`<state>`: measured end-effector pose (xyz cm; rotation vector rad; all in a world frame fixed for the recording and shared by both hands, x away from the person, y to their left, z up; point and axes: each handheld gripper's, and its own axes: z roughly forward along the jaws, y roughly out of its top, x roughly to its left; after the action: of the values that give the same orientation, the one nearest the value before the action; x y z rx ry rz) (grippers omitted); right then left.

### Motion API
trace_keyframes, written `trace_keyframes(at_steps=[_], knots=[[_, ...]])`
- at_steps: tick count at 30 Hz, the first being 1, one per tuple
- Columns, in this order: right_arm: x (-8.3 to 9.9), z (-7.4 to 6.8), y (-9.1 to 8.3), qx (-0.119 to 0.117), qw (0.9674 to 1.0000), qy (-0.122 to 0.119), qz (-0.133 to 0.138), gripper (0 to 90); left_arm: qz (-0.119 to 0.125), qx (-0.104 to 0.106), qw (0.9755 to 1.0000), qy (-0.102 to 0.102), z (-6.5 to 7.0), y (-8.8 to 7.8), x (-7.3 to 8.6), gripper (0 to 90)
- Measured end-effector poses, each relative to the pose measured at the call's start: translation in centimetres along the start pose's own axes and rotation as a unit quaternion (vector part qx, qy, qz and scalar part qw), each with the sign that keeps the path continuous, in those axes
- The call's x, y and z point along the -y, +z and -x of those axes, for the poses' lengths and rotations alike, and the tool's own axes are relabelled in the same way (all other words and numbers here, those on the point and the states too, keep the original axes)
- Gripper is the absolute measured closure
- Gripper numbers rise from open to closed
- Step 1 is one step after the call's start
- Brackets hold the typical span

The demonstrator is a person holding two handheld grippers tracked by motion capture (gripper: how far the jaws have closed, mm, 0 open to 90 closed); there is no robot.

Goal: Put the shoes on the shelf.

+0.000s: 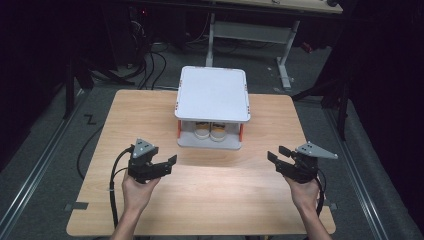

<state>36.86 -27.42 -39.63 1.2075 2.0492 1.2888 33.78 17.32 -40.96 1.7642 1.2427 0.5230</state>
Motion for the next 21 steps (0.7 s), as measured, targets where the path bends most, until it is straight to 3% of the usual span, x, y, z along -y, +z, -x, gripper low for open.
trace_keyframes(at_steps=[21], knots=[[4.9, 2.0, -0.9, 0.026, 0.9987, 0.041, -0.016, 46.1, -0.024, -0.012, 0.9994, -0.019, -1.4, 0.4, 3.1, 26.9]])
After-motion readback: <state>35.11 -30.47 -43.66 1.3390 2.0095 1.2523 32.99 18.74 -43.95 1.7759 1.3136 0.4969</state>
